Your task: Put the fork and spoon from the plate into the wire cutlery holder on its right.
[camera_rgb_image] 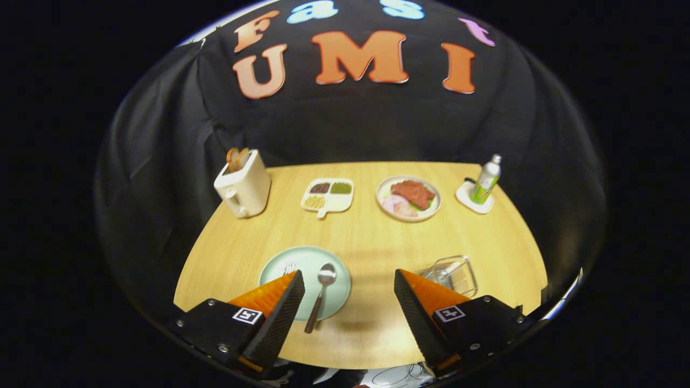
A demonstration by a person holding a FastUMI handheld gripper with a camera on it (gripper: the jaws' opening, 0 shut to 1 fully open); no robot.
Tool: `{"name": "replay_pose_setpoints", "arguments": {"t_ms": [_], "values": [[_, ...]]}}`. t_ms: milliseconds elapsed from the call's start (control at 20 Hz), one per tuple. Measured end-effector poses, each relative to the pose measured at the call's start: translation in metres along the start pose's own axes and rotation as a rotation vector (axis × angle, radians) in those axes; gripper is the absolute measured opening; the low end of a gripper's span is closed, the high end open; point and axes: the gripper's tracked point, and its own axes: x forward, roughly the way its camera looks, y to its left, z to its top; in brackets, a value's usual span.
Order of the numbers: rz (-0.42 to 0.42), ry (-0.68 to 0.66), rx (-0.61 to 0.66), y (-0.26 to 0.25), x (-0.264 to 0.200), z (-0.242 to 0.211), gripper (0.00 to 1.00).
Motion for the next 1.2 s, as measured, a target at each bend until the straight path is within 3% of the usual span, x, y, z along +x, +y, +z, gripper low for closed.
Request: {"name": "replay_pose_setpoints", "arguments": {"t_ms": [250,500,800,1200], "values": [[0.045,0.272,-0.053,0.036,0.044,-0.038,1.00],[0.017,0.440,-0.064,0.053,0.083,-0.062,1.00],[-0.039,0.562,-0.046,0.054,0.105,-0.088,1.00],[-0.076,0.636,0.072,0.051,0.122,-0.110,0.96]]}}
